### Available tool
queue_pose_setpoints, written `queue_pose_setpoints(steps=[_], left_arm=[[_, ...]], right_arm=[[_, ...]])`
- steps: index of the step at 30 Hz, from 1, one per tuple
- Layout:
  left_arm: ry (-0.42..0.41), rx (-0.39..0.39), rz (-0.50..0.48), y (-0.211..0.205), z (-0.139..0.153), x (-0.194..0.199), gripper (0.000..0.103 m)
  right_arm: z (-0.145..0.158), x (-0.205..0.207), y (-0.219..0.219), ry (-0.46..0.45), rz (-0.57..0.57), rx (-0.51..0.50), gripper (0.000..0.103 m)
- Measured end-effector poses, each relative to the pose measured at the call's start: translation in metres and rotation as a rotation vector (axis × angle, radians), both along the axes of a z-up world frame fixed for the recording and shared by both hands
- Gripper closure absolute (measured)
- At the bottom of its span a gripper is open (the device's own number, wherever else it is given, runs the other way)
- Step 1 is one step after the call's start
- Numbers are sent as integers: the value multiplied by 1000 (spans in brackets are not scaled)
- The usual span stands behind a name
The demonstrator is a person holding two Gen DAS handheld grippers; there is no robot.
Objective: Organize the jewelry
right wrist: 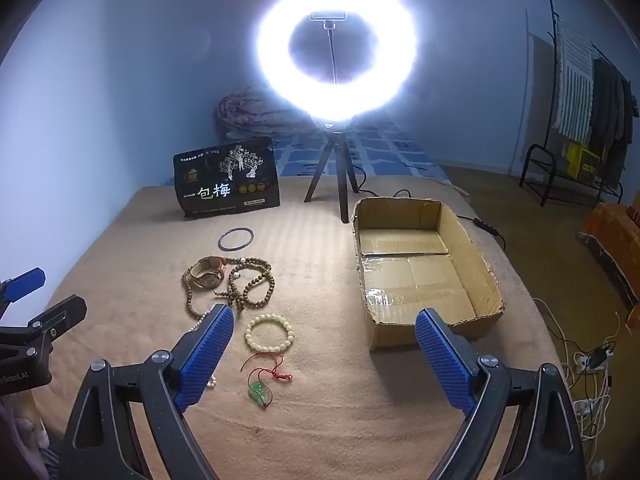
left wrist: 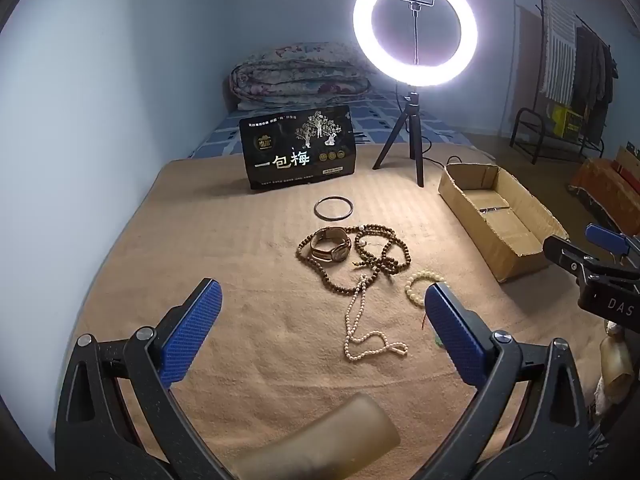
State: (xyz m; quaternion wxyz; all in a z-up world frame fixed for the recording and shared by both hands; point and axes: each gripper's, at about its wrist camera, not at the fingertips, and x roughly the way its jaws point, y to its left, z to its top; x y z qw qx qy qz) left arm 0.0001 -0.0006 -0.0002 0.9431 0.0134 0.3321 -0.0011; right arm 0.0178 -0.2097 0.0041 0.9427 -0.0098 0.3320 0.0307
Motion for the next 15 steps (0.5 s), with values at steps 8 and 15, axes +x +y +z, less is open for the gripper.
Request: queue_pose_setpoints(steps=[8,15], left_arm=[[-10,-12,1,1,3,0,0],[-20,-2,0,2,0,2,0]], right_arm=[[-2,1,-1,4,-5,2,9],[-3,2,-2,7,-2,4,9]])
